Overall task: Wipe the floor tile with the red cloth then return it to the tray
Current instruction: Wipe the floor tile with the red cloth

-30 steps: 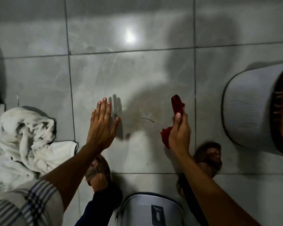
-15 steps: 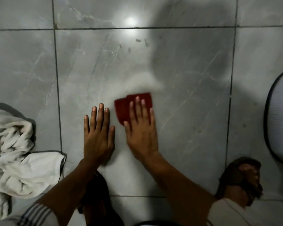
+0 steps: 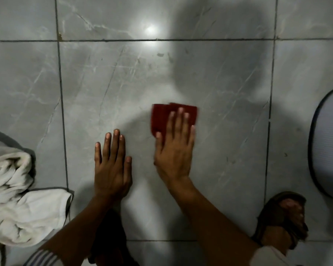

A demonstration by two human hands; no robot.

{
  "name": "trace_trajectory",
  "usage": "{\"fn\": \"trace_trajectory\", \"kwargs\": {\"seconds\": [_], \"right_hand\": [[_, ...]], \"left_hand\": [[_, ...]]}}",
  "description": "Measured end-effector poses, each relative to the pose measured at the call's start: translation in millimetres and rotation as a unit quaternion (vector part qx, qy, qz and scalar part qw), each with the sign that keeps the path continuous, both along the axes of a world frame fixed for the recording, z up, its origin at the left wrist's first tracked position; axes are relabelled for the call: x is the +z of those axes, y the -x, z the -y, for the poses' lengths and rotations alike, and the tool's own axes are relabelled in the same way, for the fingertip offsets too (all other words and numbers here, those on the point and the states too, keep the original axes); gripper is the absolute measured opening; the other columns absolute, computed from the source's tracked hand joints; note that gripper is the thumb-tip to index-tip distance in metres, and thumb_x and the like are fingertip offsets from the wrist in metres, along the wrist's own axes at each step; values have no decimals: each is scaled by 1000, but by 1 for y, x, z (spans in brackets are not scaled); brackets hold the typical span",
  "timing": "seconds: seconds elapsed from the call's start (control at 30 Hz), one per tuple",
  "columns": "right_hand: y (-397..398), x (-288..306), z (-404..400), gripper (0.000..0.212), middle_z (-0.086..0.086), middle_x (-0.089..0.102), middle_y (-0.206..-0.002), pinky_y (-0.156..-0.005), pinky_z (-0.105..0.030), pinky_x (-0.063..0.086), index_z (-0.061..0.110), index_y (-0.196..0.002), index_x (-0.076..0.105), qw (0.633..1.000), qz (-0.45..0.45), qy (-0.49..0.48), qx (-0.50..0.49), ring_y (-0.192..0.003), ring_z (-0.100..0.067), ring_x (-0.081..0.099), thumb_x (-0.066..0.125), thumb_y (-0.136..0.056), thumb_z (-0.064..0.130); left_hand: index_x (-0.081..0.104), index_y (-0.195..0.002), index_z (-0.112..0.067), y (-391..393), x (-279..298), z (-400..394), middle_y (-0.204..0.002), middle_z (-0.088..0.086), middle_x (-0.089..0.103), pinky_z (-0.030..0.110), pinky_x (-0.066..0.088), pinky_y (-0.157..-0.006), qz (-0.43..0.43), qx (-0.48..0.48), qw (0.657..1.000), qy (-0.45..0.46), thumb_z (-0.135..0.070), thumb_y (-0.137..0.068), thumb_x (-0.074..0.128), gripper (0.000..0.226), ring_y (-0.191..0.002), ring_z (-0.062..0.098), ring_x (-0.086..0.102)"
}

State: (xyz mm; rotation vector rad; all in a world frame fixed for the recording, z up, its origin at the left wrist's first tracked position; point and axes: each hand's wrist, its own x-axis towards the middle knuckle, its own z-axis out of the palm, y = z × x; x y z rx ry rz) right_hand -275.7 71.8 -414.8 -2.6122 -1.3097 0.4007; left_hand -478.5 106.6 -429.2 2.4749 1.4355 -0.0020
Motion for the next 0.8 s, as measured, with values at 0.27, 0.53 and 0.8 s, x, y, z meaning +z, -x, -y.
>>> {"fn": "trace_trajectory", "kwargs": {"seconds": [0.27, 0.53, 0.8], "right_hand": [[22, 10, 168, 80, -9, 4, -185, -130, -59, 30, 14, -175, 16, 993, -20, 39, 109, -172, -27, 8, 50, -110, 48], [-1, -2, 36, 74, -16, 9, -184, -138, -55, 11, 9, -175, 11, 1000, 10, 21, -4, -172, -31, 4, 32, -115, 47], [9, 5, 130, 75, -16, 19, -180, -136, -56, 21, 10, -171, 25, 998, 1, 15, 56, -168, -33, 22, 49, -111, 47]], "left_hand": [[14, -179, -11, 0, 4, 1, -191, 7, 5, 61, 7, -142, 2, 3, 1000, 8, -33, -112, 34, 73, -177, 32, 8], [13, -179, -13, 1, 0, 0, -191, 5, 4, 57, 3, -142, -1, 4, 1000, 3, -34, -112, 33, 73, -177, 30, 6], [10, -179, -14, 5, -2, 0, -191, 6, 4, 54, -1, -142, -10, 1, 1000, 11, -37, -113, 27, 72, -177, 30, 4]]}}
